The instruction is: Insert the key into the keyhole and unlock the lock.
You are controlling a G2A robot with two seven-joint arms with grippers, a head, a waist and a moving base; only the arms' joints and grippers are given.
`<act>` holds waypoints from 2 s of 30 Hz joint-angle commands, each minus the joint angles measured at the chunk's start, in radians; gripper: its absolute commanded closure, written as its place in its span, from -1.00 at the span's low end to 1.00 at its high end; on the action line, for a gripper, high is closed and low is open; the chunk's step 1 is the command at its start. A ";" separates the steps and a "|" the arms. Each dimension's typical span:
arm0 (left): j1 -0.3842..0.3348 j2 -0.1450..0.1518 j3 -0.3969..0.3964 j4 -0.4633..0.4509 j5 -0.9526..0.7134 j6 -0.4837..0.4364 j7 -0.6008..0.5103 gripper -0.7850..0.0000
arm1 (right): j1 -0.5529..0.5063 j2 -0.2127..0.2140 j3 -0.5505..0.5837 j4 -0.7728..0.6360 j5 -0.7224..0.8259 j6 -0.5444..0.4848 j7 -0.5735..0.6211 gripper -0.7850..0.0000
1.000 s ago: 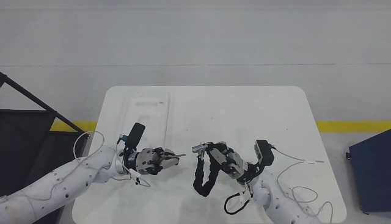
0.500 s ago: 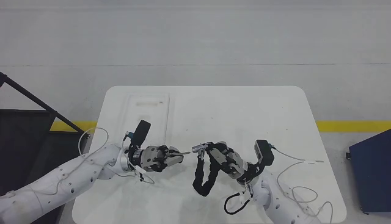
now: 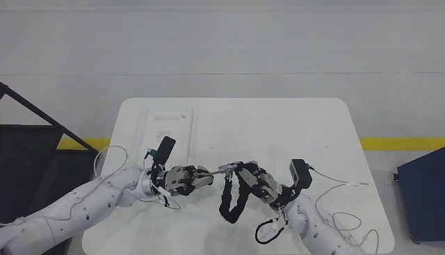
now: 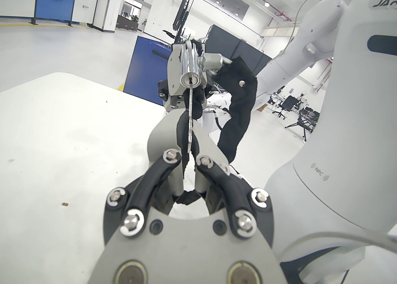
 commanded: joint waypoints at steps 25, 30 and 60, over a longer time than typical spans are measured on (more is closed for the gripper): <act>0.025 -0.004 0.000 -0.002 0.002 0.000 0.038 1.00 | 0.000 0.000 0.000 0.000 0.000 0.000 0.000 1.00; 0.025 -0.003 0.000 -0.003 0.001 0.000 0.038 1.00 | 0.000 0.000 0.000 0.000 0.000 0.000 0.000 1.00; 0.025 -0.003 0.000 -0.003 0.001 0.000 0.038 1.00 | 0.000 0.000 0.000 0.000 0.000 0.000 0.000 1.00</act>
